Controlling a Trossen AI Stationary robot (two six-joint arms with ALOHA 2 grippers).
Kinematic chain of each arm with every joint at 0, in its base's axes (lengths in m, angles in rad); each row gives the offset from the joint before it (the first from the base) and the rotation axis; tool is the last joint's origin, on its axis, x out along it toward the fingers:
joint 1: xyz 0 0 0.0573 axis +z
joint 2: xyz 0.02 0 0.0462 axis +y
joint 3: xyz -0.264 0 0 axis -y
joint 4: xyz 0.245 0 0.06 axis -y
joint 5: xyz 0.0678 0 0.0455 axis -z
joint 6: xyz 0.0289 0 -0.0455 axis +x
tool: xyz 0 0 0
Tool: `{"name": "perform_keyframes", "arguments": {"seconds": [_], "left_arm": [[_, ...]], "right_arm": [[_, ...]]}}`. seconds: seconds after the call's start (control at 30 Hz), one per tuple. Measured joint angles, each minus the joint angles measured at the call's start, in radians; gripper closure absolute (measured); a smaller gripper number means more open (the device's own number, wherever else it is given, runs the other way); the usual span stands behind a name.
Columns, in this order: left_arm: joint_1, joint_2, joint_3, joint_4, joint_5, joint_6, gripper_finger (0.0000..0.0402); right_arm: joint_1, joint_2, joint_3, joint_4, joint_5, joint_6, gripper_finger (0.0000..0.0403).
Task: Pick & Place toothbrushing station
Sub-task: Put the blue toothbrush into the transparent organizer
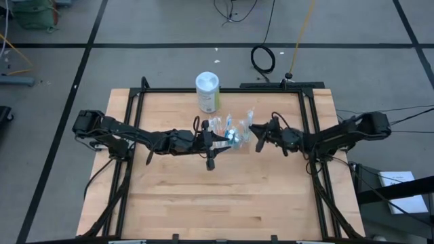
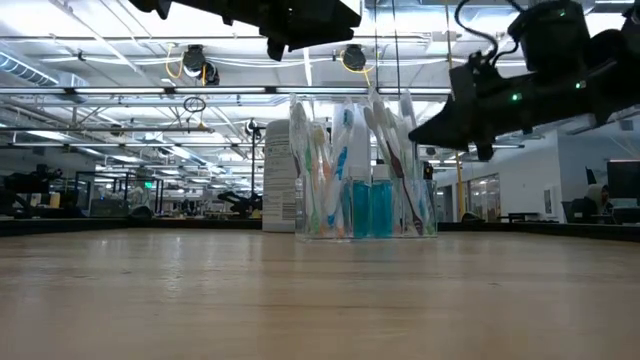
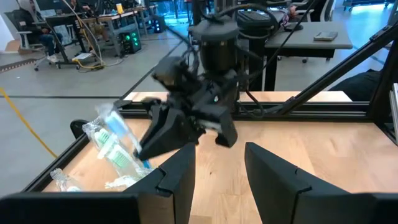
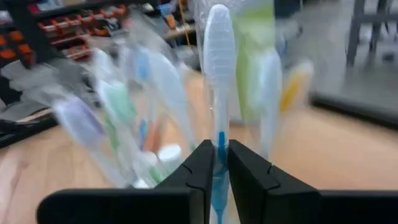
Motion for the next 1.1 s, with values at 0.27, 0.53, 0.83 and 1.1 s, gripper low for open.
{"name": "perform_keyframes", "arguments": {"seconds": [0.27,0.53,0.83,1.1], "left_arm": [[0.0,0.0,0.0,0.0,0.0,0.0,0.0256],[0.0,0.0,0.0,-0.001,0.0,0.0,0.0256],[0.0,0.0,0.0,-0.042,0.0,-0.054,0.0256],[0.0,0.0,0.0,-0.085,0.0,-0.071,0.0256]], "right_arm": [[-0.002,0.083,0.0,-0.007,0.002,0.108,0.0371],[0.007,0.084,0.001,-0.016,-0.029,0.093,0.0351],[0.008,0.085,0.0,-0.022,-0.036,0.041,0.031],[0.008,0.011,0.0,-0.062,-0.037,-0.025,0.0292]]}}
